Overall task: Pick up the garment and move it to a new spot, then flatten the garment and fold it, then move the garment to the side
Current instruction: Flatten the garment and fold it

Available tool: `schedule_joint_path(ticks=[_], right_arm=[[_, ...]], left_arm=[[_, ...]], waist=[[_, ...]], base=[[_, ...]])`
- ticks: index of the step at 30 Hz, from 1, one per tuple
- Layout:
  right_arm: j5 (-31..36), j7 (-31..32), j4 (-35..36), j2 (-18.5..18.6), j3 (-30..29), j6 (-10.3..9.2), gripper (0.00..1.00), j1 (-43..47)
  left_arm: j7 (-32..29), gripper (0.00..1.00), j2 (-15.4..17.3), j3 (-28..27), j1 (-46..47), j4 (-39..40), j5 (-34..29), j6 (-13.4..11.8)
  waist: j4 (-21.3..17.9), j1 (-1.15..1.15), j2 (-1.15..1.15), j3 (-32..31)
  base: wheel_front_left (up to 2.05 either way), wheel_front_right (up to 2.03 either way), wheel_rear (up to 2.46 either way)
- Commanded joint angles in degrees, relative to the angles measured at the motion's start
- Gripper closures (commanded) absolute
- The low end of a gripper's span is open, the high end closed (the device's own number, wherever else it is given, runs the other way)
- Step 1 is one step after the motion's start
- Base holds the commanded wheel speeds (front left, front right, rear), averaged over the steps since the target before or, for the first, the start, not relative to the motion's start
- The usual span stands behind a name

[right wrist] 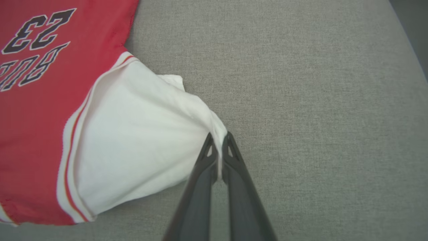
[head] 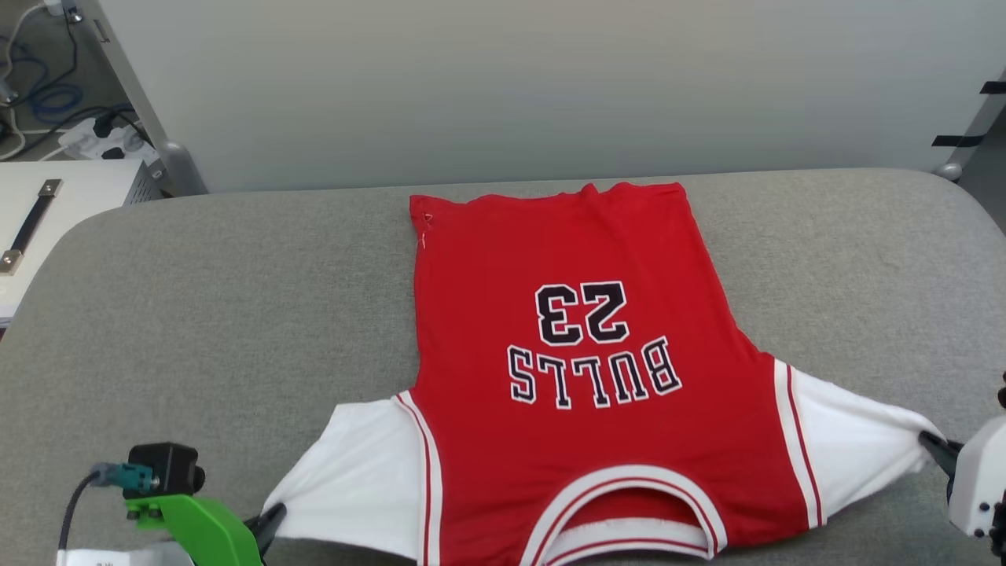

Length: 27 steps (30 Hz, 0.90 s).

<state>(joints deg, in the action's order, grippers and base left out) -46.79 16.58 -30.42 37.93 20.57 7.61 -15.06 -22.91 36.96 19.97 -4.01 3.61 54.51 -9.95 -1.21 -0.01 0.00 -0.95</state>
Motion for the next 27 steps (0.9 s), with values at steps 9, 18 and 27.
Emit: schedule_joint_path(ticks=[9, 18, 27], right_arm=[[3.4, 6.0, 8.0, -1.0, -8.6, -0.12, 1.00, 9.7], [6.5, 14.4, 18.2, -3.1, -16.8, -0.12, 0.00, 9.6], [6.9, 24.4, 28.0, -2.9, -22.0, -0.12, 0.00, -0.7]], left_arm=[[-0.9, 1.00, 1.2, 1.0, -6.4, 8.5, -0.5, -4.0], [-5.3, 1.00, 3.7, 3.6, -2.4, 14.7, -4.4, -5.3], [-10.6, 1.00, 4.6, 6.2, 1.1, 23.7, -7.4, -8.1]], waist=[[0.3, 0.01, 0.00, 0.6], [2.7, 0.01, 0.00, 7.4], [8.1, 0.01, 0.00, 17.5]], base=[[0.00, 0.00, 0.00], [0.00, 0.00, 0.00], [0.00, 0.00, 0.00]])
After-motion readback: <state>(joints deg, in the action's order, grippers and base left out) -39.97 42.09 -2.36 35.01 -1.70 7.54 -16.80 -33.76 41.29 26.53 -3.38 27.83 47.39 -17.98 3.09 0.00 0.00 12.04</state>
